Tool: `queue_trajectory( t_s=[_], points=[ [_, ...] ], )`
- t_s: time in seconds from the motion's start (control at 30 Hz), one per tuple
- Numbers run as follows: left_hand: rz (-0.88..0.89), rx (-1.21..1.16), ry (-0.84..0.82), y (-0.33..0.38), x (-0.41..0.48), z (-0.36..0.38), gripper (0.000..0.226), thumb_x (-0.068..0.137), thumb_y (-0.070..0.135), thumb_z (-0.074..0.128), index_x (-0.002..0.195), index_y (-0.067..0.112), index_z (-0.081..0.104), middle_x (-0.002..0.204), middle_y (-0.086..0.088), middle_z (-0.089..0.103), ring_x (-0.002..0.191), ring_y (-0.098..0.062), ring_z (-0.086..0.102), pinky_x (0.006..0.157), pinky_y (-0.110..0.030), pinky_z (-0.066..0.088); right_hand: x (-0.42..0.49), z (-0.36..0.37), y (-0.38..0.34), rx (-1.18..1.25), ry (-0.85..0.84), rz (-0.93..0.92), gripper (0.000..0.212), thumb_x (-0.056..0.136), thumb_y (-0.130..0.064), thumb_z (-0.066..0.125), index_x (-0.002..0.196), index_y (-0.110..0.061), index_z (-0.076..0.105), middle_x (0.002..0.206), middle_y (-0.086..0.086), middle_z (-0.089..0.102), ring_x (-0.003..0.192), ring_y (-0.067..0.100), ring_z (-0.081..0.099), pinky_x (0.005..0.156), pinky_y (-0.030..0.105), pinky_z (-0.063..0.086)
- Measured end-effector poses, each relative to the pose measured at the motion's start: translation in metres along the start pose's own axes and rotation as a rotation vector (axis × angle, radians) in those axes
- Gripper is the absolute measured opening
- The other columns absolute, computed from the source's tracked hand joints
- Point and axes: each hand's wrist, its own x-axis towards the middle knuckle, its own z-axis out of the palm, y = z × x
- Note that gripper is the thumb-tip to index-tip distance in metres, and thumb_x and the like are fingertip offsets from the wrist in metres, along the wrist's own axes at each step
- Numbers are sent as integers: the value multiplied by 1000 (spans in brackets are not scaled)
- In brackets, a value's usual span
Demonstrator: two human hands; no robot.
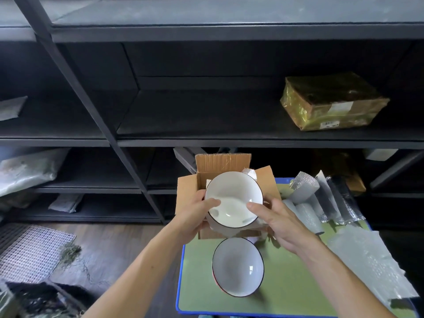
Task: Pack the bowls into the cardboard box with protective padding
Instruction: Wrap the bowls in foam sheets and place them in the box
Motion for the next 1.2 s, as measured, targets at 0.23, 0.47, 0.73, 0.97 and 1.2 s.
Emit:
queue_trajectory(
  t_s=[0.23,0.47,0.73,0.97,1.2],
  points=[
    [18,20,83,8,10,7,31,97,12,51,124,23,63,116,-4,72,109,-25,67,91,-45,58,27,-10,-6,-47,0,10,42,84,-30,77,117,-11,60,112,7,71,97,20,72,79,38,61],
    [86,100,252,33,18,8,23,99,15,52,115,15,68,109,-8,73,98,-24,71,73,-33,62,47,-17,-37,-270,-56,-20,21,95,-42,62,110,-28,66,104,-9,70,83,3,65,63,21,51],
    [134,212,295,57,28,7,27,101,33,50,108,17,70,102,-3,76,93,-17,73,82,-39,62,75,-17,-67,-340,-101,12,26,103,-38,50,110,-19,67,118,12,68,95,19,63,77,32,54],
    [84,339,363,45,48,2,28,97,36,53,99,16,72,97,-7,74,89,-21,73,78,-41,63,91,-12,-56,-531,-26,-28,15,102,-23,51,104,-18,65,104,2,67,98,20,63,75,31,55],
    [-21,186,349,36,65,-6,34,97,37,54,96,8,72,101,-11,73,87,-20,74,71,-38,64,96,-3,-43,-601,46,9,17,101,-19,44,94,-20,59,94,1,62,94,24,63,84,46,55]
  ],
)
